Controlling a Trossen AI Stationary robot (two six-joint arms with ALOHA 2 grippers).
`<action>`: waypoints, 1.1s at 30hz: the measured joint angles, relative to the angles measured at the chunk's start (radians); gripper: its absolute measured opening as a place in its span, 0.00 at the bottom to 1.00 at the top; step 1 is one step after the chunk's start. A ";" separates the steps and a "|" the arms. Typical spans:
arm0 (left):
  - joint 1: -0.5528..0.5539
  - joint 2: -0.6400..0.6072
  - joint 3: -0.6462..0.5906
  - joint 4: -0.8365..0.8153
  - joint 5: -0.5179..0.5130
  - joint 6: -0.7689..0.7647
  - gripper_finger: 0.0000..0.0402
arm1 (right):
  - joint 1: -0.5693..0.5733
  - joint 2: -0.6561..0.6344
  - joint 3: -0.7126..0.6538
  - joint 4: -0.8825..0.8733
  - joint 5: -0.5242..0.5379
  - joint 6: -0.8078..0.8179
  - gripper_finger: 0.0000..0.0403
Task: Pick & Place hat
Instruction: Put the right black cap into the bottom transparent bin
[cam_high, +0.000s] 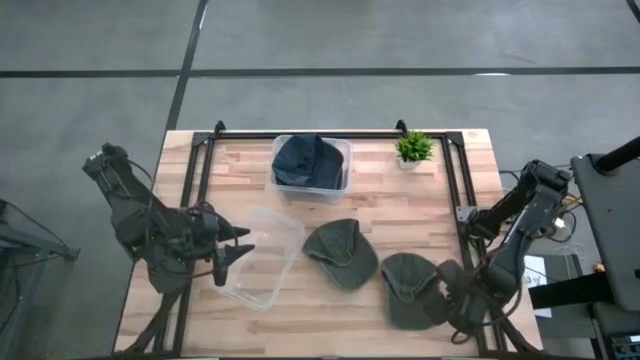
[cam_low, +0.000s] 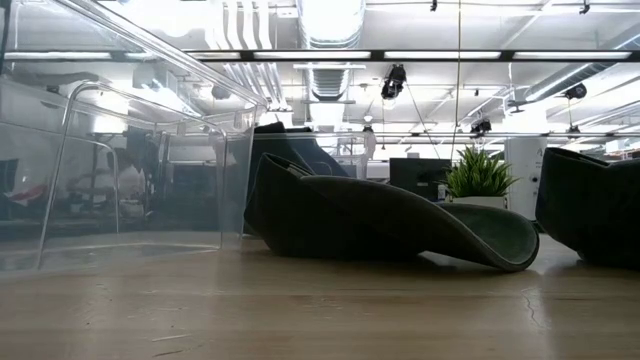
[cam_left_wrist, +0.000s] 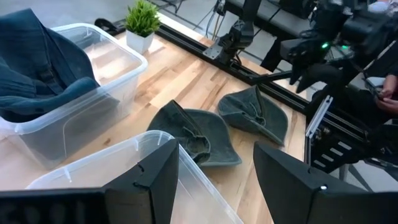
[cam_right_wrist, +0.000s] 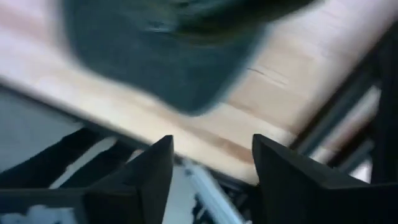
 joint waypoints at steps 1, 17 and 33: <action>0.000 0.003 0.000 0.000 0.002 0.000 0.50 | 0.003 0.000 -0.027 0.004 -0.009 0.031 0.55; 0.000 0.008 0.000 0.001 0.023 0.000 0.50 | 0.002 0.003 -0.375 0.432 0.028 0.138 0.60; 0.000 0.008 0.000 0.000 0.022 0.000 0.50 | -0.006 0.006 -0.512 0.638 0.063 0.127 0.39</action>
